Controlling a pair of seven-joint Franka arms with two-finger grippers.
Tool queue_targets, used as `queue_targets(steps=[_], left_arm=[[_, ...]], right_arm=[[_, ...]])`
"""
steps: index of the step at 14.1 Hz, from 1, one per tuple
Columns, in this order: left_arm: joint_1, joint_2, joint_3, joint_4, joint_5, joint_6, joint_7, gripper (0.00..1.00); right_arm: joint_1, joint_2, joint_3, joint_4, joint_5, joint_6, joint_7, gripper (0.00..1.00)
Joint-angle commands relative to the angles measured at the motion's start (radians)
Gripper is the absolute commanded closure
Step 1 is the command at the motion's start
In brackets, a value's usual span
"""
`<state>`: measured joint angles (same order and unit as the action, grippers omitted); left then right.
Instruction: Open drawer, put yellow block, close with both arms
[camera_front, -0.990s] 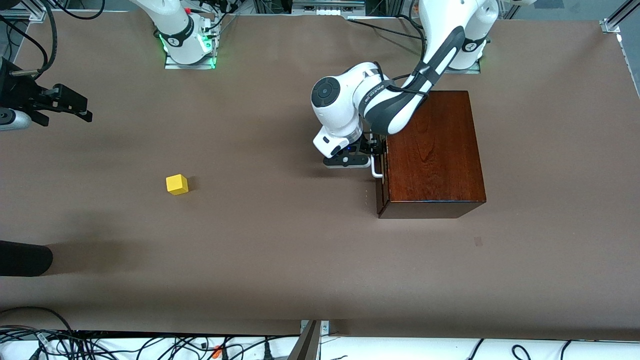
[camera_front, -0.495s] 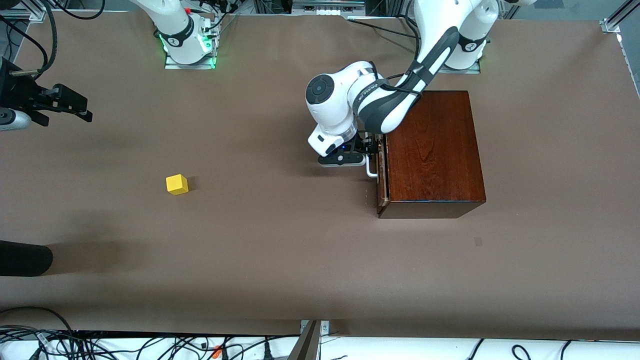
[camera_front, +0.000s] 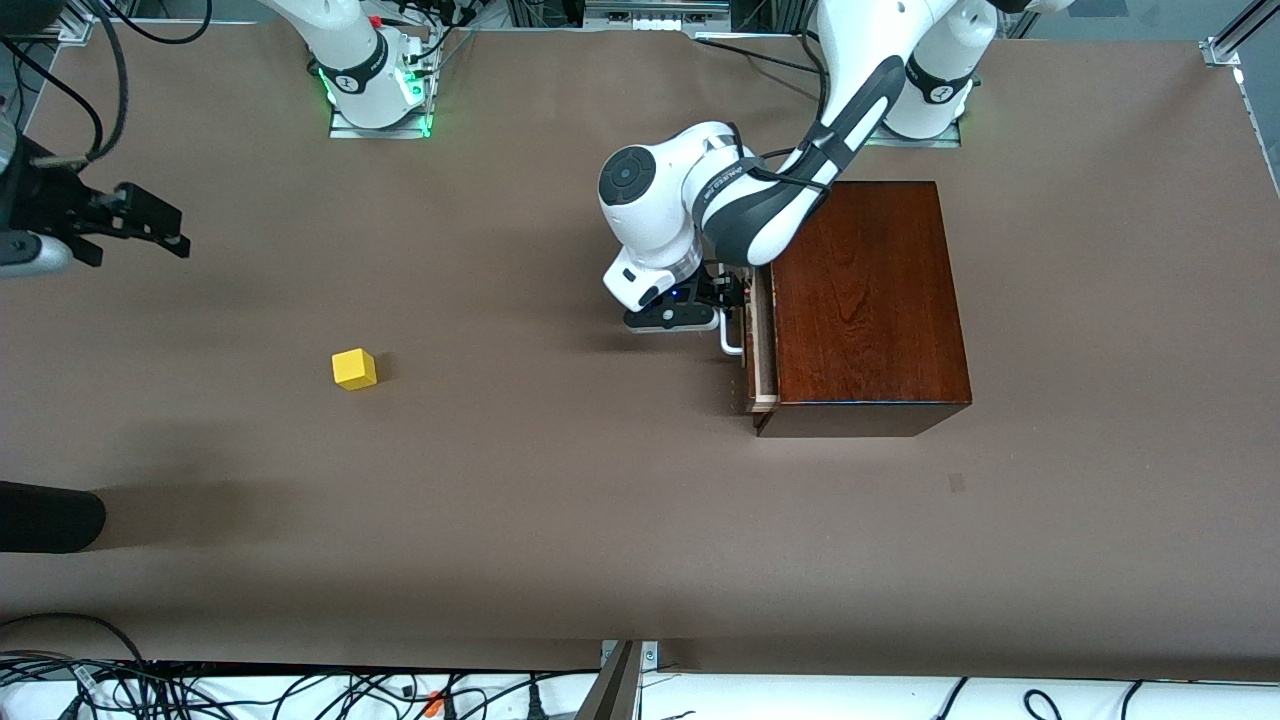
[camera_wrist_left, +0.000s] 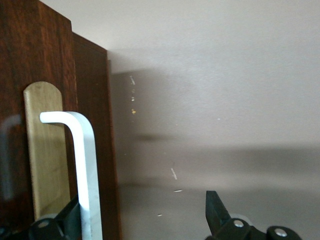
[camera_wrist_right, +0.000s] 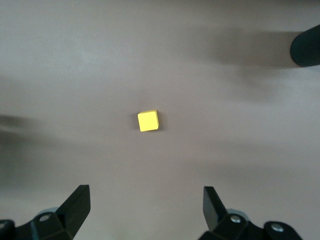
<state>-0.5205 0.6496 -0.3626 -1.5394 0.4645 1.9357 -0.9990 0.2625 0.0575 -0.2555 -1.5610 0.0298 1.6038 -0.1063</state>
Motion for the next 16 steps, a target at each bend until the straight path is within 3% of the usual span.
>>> queue_targets(steps=[1,3,6,11,13,16], left_arm=[[-0.045,0.054,-0.012,0.077,-0.006,0.011,-0.035,0.00],[-0.052,0.058,-0.013,0.085,-0.007,0.014,-0.036,0.00],[-0.059,0.062,-0.013,0.100,-0.035,0.028,-0.036,0.00],[-0.081,0.070,-0.013,0.111,-0.049,0.052,-0.035,0.00],[-0.092,0.076,-0.013,0.114,-0.049,0.055,-0.035,0.00],[-0.108,0.082,-0.013,0.117,-0.049,0.081,-0.056,0.00]], right_arm=[[-0.005,0.042,0.002,0.061,-0.008,0.001,0.007,0.00],[-0.008,0.064,0.001,0.050,-0.014,0.041,0.002,0.00],[-0.014,0.211,-0.002,0.053,-0.011,0.053,-0.113,0.00],[-0.014,0.387,0.001,0.041,0.010,0.208,-0.128,0.00],[-0.014,0.444,0.001,0.024,0.105,0.264,-0.130,0.00],[0.007,0.533,0.010,-0.017,0.130,0.413,-0.130,0.00]])
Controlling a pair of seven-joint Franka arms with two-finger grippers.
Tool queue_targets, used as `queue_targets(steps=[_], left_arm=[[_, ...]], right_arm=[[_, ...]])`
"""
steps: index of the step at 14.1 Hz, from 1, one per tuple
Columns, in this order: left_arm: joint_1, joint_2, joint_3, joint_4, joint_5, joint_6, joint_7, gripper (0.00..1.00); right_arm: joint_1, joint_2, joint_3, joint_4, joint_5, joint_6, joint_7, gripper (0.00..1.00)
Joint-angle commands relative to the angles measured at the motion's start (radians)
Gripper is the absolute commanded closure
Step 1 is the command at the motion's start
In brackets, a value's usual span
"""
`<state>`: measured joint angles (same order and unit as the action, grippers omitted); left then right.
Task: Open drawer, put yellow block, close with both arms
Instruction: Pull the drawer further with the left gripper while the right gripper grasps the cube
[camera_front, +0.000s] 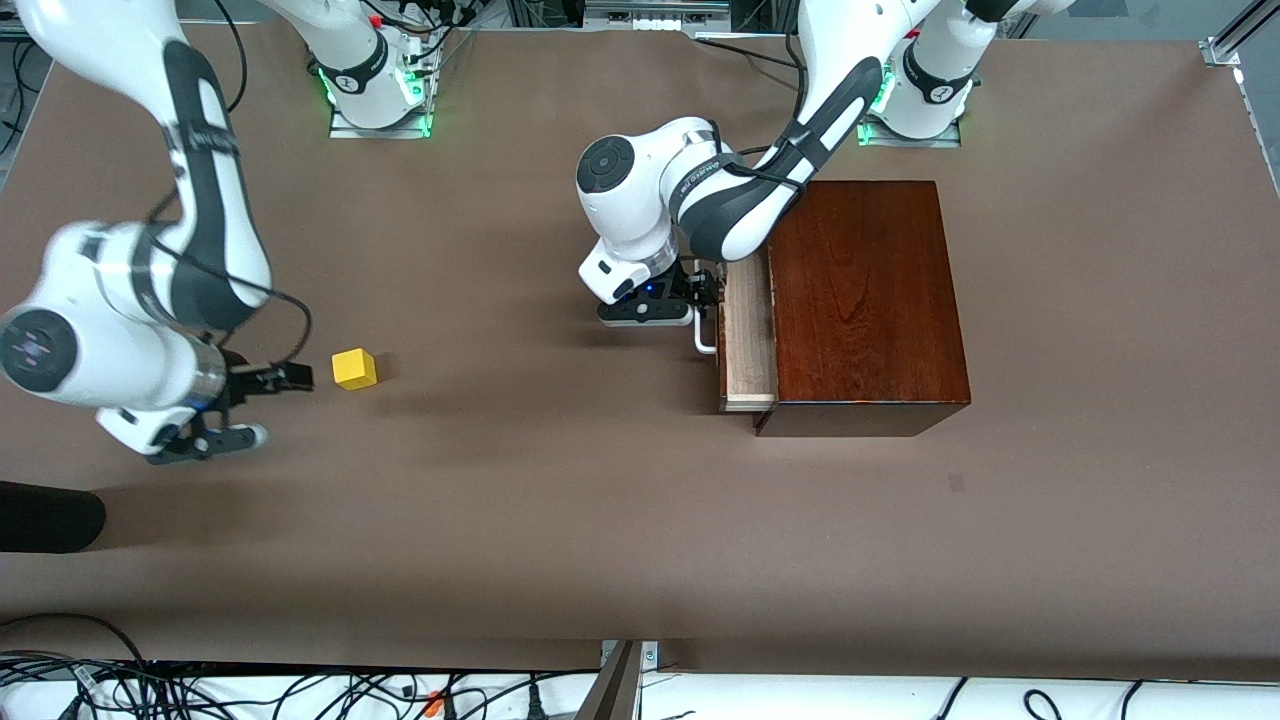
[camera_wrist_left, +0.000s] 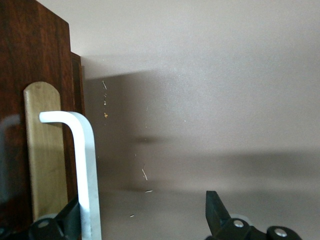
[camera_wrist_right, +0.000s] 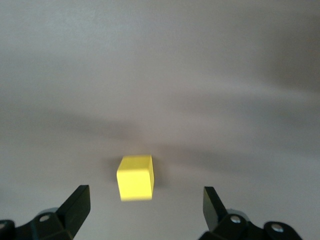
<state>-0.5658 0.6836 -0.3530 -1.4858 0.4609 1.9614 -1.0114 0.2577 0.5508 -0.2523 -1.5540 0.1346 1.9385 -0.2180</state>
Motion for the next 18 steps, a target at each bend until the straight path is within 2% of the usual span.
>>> queue_targets(steps=[1,3,13,18], left_arm=[[-0.068,0.050,-0.023,0.071,-0.047,0.057,-0.044,0.00],[-0.072,0.056,-0.023,0.082,-0.047,0.057,-0.050,0.00],[-0.077,0.048,-0.024,0.099,-0.090,0.016,-0.128,0.00],[-0.080,0.054,-0.024,0.101,-0.105,0.016,-0.128,0.00]], right_arm=[[0.020,0.052,0.011,-0.052,0.026,0.127,-0.018,0.00],[0.028,0.054,0.013,-0.139,0.028,0.223,-0.018,0.00],[0.028,-0.083,0.018,-0.346,0.065,0.223,-0.017,0.00],[0.028,-0.107,0.030,-0.466,0.080,0.353,-0.018,0.00]])
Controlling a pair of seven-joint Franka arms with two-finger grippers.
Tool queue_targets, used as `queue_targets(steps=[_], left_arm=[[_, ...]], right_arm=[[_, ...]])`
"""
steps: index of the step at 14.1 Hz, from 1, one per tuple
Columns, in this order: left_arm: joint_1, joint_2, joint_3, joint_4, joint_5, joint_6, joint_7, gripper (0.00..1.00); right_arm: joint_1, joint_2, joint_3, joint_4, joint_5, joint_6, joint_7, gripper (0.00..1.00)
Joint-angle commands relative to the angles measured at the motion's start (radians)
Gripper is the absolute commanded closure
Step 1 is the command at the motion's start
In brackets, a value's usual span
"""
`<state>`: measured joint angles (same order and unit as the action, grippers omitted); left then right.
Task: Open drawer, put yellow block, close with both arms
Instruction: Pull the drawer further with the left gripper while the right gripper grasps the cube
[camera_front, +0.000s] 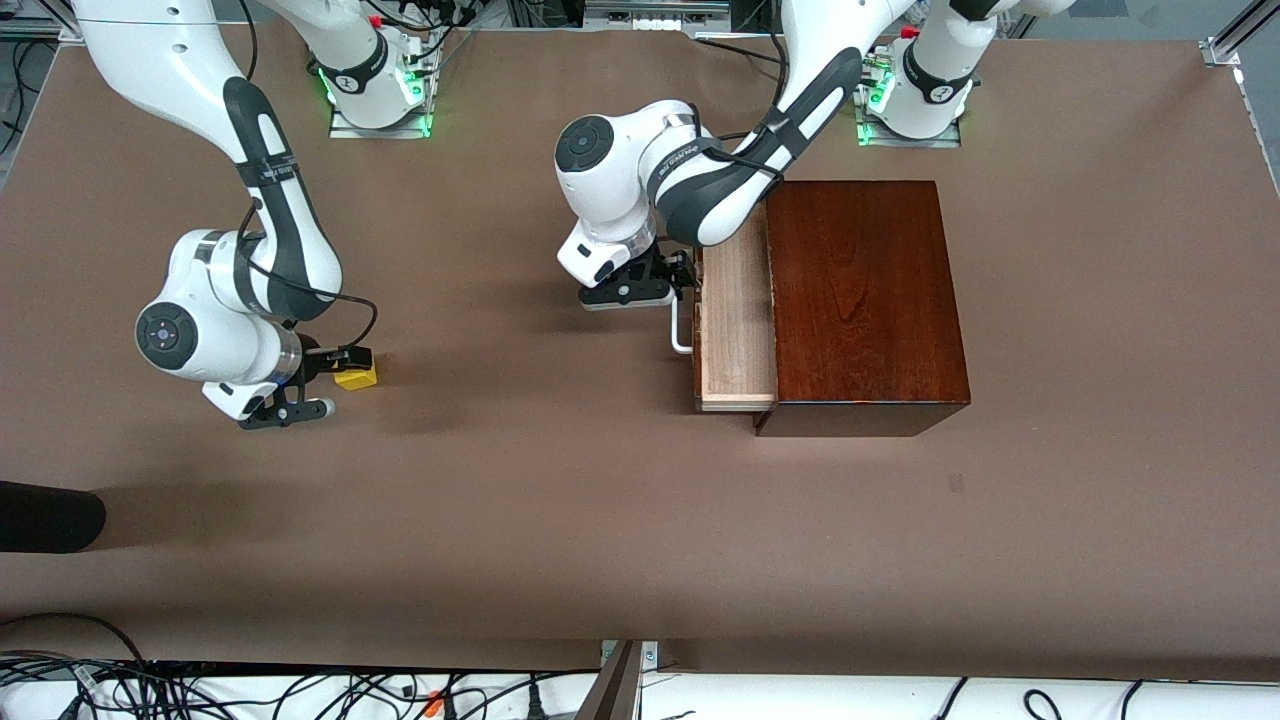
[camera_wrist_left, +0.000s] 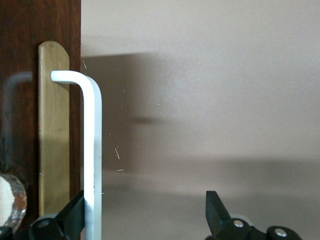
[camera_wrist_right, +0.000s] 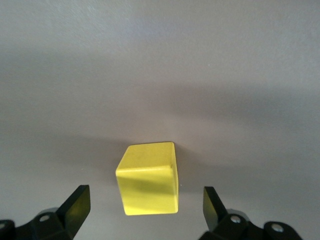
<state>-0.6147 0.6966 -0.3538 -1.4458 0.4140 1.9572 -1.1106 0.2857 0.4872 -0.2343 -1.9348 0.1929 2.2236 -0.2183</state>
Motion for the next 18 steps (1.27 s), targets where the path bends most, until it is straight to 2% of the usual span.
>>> queue_targets(steps=[1,7,12,16,18], left_arm=[[-0.031,0.043,-0.024,0.061,-0.058,0.023,-0.029,0.00],[-0.052,0.067,-0.024,0.103,-0.073,0.052,-0.034,0.00],[-0.069,0.087,-0.024,0.156,-0.104,0.052,-0.037,0.00],[-0.054,0.074,-0.024,0.160,-0.107,0.042,-0.025,0.00],[-0.036,0.040,-0.025,0.162,-0.104,0.000,-0.022,0.00]], right_arm=[[0.000,-0.045,0.013,-0.093,0.022,0.076,-0.018,0.00],[0.000,-0.042,0.018,-0.122,0.040,0.117,-0.018,0.00],[0.000,-0.045,0.020,-0.110,0.040,0.110,-0.035,0.30],[-0.002,-0.044,0.018,-0.110,0.040,0.111,-0.049,0.53],[0.000,-0.045,0.018,-0.105,0.040,0.108,-0.049,0.73]])
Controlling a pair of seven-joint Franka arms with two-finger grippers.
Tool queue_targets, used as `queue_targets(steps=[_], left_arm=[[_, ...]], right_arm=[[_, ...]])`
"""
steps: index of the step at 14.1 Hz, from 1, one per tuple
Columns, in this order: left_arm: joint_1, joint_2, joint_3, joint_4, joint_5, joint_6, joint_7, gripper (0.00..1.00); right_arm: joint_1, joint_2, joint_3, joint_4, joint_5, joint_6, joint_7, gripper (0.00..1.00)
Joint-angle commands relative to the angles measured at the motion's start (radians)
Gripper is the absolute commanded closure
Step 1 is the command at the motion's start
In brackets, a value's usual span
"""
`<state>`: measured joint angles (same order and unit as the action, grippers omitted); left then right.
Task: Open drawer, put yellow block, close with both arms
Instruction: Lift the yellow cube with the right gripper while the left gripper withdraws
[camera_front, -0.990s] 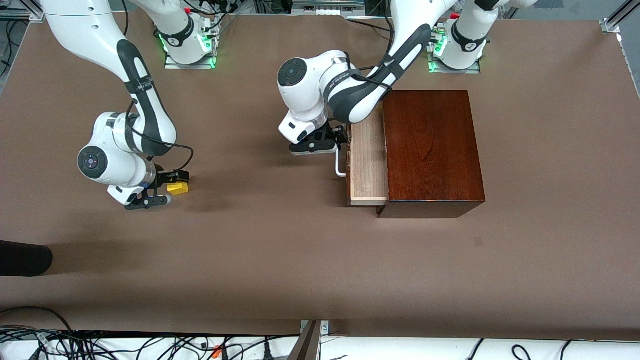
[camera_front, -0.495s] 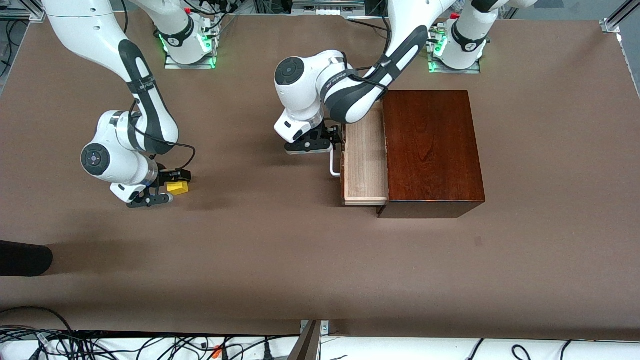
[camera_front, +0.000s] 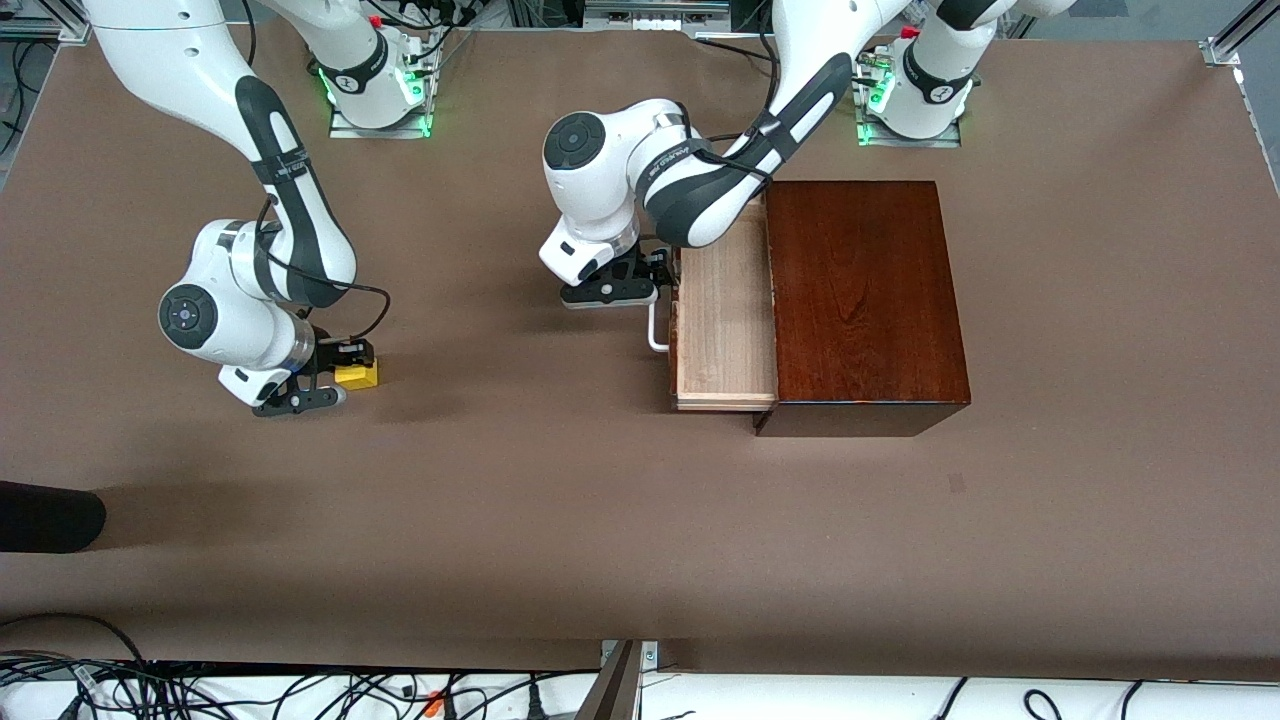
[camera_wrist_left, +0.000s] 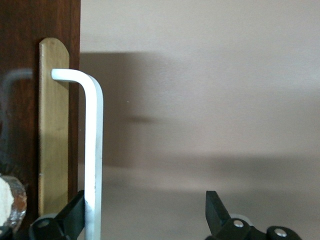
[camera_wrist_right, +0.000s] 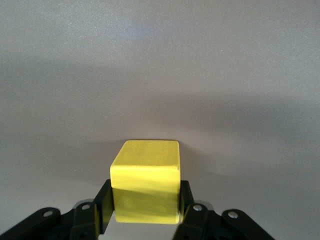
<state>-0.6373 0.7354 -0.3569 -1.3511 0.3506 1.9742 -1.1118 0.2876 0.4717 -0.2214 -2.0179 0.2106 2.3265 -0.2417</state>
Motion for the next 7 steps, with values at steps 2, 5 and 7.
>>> queue_targets(steps=[2,5,7], left_arm=[[-0.006,-0.046,-0.022,0.064,-0.041,-0.084,-0.017,0.00],[0.004,-0.077,-0.025,0.052,-0.042,-0.150,0.017,0.00],[0.045,-0.138,-0.028,0.052,-0.091,-0.210,0.042,0.00]], right_arm=[[-0.002,-0.038,0.005,-0.005,0.023,-0.003,-0.025,0.86],[-0.002,-0.064,0.002,0.075,0.021,-0.085,-0.024,0.87],[-0.004,-0.064,-0.001,0.171,0.020,-0.179,-0.025,0.87]])
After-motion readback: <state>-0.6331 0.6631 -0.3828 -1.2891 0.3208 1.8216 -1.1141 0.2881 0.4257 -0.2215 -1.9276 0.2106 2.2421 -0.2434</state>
